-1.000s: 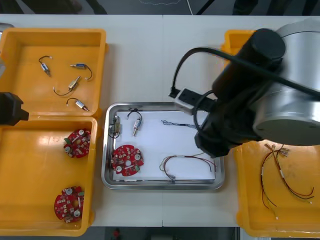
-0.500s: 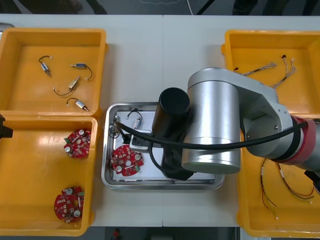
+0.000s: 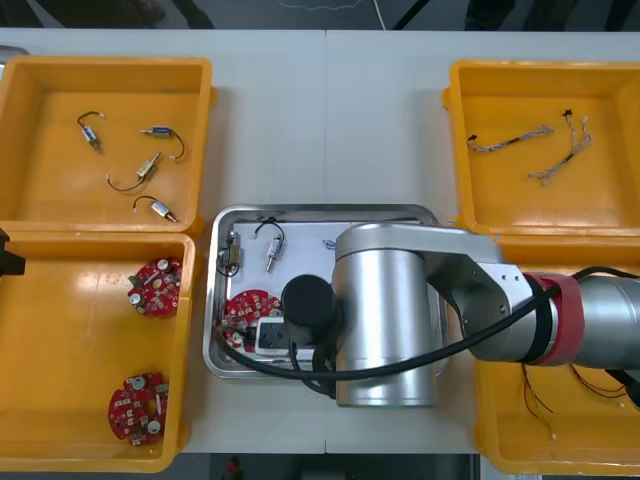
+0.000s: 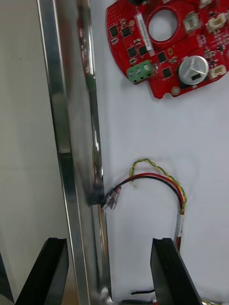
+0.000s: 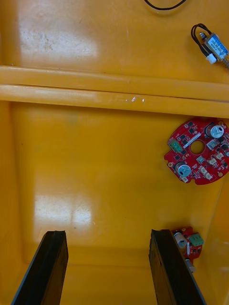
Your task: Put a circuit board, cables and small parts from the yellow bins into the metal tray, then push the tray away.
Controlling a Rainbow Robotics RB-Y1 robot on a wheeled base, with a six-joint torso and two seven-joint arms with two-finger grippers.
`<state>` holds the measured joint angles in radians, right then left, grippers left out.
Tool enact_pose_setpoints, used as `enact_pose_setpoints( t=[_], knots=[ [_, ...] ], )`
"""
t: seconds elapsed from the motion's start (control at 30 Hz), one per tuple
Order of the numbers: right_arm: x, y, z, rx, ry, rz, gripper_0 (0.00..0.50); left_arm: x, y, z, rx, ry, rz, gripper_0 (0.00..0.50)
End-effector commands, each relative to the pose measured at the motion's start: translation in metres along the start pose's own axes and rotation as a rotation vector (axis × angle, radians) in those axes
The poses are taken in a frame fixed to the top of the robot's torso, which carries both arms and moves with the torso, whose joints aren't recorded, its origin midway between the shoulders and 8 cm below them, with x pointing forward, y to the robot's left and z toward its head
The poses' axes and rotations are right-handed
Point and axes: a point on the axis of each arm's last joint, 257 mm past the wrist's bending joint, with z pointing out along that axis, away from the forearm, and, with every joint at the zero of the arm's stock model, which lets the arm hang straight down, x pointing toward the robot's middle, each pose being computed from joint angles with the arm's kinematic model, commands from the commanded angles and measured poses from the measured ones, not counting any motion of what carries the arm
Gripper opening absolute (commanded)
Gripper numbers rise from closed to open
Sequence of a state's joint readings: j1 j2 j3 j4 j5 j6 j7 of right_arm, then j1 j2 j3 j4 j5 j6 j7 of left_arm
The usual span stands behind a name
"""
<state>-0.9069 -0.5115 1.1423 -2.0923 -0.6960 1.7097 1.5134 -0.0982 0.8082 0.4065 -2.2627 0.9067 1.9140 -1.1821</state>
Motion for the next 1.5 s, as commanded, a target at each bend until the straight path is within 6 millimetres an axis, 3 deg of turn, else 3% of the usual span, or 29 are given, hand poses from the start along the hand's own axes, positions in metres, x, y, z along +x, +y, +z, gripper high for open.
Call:
enact_pose_setpoints(
  t=[0.03,0.47,0.87,1.37,1.43,1.47,1.5],
  knots=[
    [-0.019,0.010,0.002,0.024,-0.016,-0.056,0.500,-0.003,0.013,-0.014,-0.047,-0.021,0.041,0.500],
    [-0.028,0.027,0.023,0.008,0.000,-0.044,0.500,-0.003,0.013,-0.014,-0.047,-0.021,0.041,0.500],
    [-0.021,0.035,0.042,0.013,0.026,-0.059,0.500,-0.003,0.013,-0.014,-0.047,-0.021,0.041,0.500],
    [-0.021,0.032,0.052,0.029,0.025,-0.056,0.500,-0.003,0.013,-0.014,-0.047,-0.021,0.041,0.500],
    [-0.022,0.033,0.051,0.028,0.024,-0.056,0.435,-0.003,0.013,-0.014,-0.047,-0.021,0.041,0.500],
    [-0.022,0.032,0.051,0.030,0.023,-0.054,0.377,-0.003,0.013,-0.014,-0.047,-0.021,0.041,0.500],
    [-0.023,0.032,0.051,0.030,0.020,-0.052,0.269,-0.003,0.013,-0.014,-0.047,-0.021,0.041,0.500]
  ],
)
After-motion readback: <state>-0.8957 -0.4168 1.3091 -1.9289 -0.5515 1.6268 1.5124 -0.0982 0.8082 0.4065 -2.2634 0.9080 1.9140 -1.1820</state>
